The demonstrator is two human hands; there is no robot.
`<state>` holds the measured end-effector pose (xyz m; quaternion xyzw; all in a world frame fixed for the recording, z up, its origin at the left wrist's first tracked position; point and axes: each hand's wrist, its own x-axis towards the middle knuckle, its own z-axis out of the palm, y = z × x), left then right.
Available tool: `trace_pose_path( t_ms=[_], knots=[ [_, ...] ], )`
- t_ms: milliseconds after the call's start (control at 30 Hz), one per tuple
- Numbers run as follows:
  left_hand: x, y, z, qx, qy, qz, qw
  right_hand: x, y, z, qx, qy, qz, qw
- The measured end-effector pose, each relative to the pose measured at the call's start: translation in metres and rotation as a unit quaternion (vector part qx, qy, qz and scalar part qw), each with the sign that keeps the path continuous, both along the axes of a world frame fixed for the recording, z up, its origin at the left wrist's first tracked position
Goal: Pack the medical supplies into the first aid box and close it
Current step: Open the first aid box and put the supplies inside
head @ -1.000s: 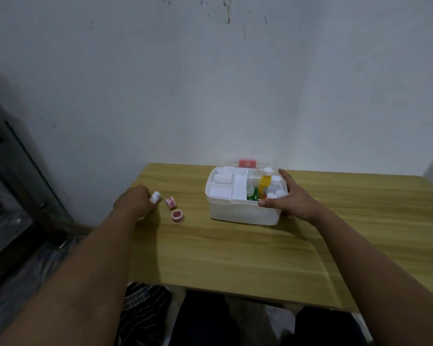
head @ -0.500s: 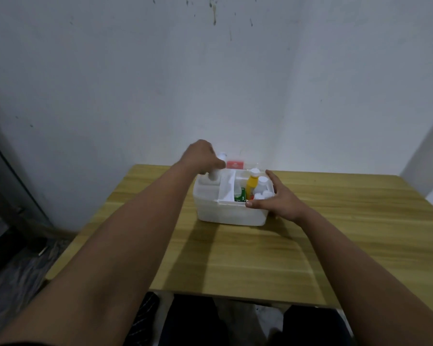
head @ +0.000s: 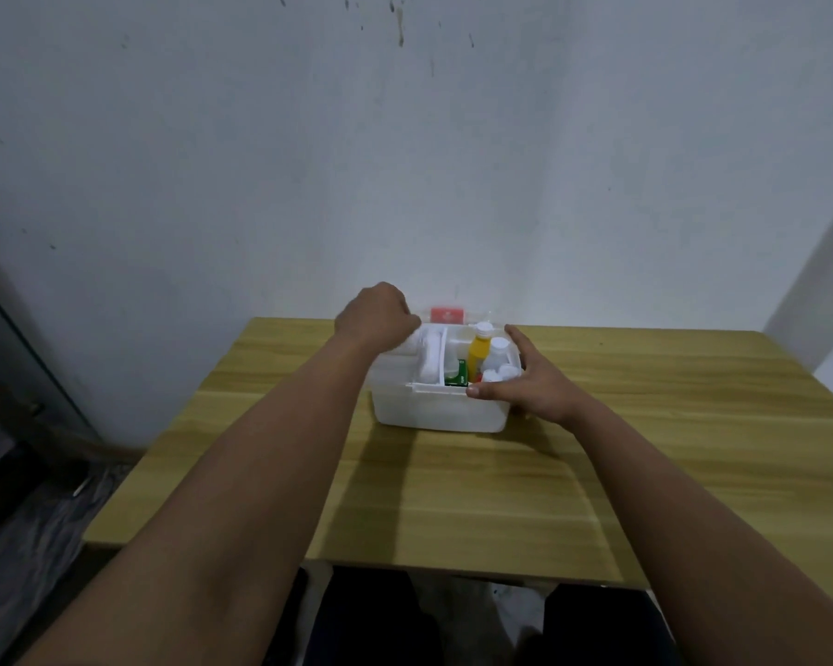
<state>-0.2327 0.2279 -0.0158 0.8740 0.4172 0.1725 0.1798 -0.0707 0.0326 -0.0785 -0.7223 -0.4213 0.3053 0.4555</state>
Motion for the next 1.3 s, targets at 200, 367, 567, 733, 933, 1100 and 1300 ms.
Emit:
trace_pose_path(
  t_ms=[200, 367, 567, 733, 933, 1100, 1300],
  knots=[
    [-0.069, 0.046, -0.004, -0.014, 0.029, 0.111, 0.993, -0.002, 0.0, 0.002, -0.008, -0.007, 0.001, 1.0],
    [-0.113, 0.059, -0.032, -0.097, 0.127, 0.131, 0.978, -0.004, 0.001, 0.004, -0.003, -0.002, 0.004, 1.0],
    [-0.137, 0.059, -0.061, -0.158, 0.049, 0.168, 0.972, -0.005, -0.002, 0.006, -0.003, -0.01, 0.003, 1.0],
    [-0.145, 0.05, -0.067, -0.142, -0.014, 0.188, 0.972, -0.006, -0.002, 0.006, -0.015, -0.01, 0.008, 1.0],
    [-0.131, 0.04, -0.071, -0.09, 0.042, 0.175, 0.98, -0.007, -0.002, 0.006, -0.012, -0.007, 0.005, 1.0],
    [-0.125, 0.04, -0.073, -0.095, 0.049, 0.185, 0.977, -0.007, -0.002, 0.007, -0.009, -0.001, 0.006, 1.0],
    [-0.141, 0.04, -0.077, -0.118, 0.031, 0.198, 0.973, -0.008, -0.002, 0.006, -0.007, -0.005, -0.002, 1.0]
  ],
)
